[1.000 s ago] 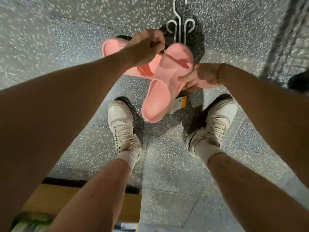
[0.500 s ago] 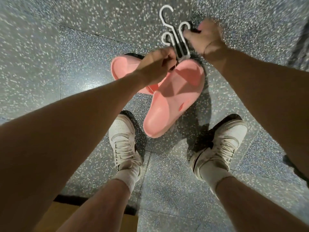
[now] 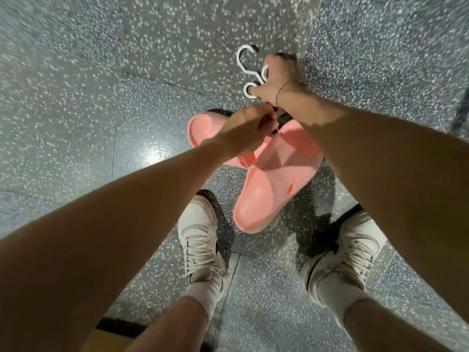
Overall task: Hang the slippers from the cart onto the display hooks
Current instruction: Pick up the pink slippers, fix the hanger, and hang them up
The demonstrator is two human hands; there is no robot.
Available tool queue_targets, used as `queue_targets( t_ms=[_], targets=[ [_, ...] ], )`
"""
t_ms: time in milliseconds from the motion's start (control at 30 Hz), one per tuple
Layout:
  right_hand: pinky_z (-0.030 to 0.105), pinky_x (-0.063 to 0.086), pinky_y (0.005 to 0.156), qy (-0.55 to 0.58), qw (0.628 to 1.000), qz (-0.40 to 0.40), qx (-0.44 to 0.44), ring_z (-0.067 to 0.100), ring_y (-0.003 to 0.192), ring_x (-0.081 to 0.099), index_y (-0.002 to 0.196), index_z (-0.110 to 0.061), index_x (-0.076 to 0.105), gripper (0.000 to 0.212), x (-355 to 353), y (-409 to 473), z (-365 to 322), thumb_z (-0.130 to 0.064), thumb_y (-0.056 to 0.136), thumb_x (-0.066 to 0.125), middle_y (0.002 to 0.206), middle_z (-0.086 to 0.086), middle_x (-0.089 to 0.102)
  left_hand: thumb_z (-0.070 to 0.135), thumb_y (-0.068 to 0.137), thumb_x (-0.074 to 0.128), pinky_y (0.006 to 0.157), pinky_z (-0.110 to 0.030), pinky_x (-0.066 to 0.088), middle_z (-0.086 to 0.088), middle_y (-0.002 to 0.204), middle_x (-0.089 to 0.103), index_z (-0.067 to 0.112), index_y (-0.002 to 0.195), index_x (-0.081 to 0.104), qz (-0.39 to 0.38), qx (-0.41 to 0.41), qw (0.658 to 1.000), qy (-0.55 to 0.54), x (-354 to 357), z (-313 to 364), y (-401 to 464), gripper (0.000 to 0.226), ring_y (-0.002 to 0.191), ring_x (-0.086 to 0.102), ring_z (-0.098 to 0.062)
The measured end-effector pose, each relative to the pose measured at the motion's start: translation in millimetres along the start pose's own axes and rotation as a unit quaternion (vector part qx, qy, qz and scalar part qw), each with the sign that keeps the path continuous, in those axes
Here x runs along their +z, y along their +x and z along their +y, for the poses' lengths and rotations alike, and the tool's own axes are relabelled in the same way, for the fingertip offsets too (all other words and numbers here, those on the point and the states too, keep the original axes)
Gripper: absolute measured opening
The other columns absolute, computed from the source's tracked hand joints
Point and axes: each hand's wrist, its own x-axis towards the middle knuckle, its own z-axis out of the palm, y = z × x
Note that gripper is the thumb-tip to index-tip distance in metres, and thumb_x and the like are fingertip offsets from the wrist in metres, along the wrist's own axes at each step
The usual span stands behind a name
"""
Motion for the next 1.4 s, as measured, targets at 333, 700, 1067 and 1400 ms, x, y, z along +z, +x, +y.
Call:
queue_targets(
  t_ms=[333, 700, 1067, 1400],
  targets=[
    [0.023, 0.036, 0.052, 0.325, 0.941, 0.083, 0.044, 0.009, 0.057, 0.048, 0.078, 0.003, 0.07, 0.034, -68.4, -51.7, -3.9, -0.03, 0.075, 0.08, 0.066, 0.002, 0.058, 0.028, 0.103, 0.054, 0.071, -0.033, 0.055, -0.003, 0.09, 0.07, 0.012, 0.097, 0.064, -0.01, -0.036, 0.999, -0.005, -36.2, 49.9, -19.2, 0.019, 0.085, 0.067, -0.02],
    [0.02, 0.04, 0.058, 0.341, 0.939, 0.049, -0.023, 0.005, 0.056, 0.049, 0.068, -0.012, 0.067, 0.024, -243.1, -177.1, -53.4, -0.028, 0.084, 0.076, 0.06, -0.002, 0.056, 0.026, 0.097, 0.06, 0.067, -0.027, 0.038, -0.005, 0.09, 0.069, 0.009, 0.103, 0.067, 0.0, 0.09, 0.992, 0.087, -122.7, 234.9, -90.0, 0.019, 0.079, 0.06, -0.02],
    [0.016, 0.041, 0.052, 0.449, 0.885, 0.101, -0.07, 0.001, 0.053, 0.049, 0.09, 0.0, 0.056, 0.012, -463.9, -333.5, -137.8, -0.007, 0.099, 0.058, 0.064, 0.002, 0.053, 0.021, 0.097, 0.06, 0.061, -0.023, 0.045, 0.02, 0.072, 0.062, 0.035, 0.078, 0.06, 0.07, 0.183, 0.979, 0.056, -260.4, 444.1, -204.4, 0.024, 0.062, 0.055, 0.004],
    [0.022, 0.037, 0.049, 0.5, 0.83, 0.217, -0.119, 0.01, 0.057, 0.043, 0.082, -0.017, 0.054, 0.02, -611.6, -459.0, -252.6, -0.018, 0.101, 0.052, 0.068, 0.005, 0.05, 0.018, 0.094, 0.057, 0.066, -0.024, 0.04, 0.008, 0.071, 0.055, 0.003, 0.085, 0.062, 0.146, 0.3, 0.943, 0.0, -380.7, 603.3, -320.5, 0.018, 0.063, 0.049, 0.004]
  ],
)
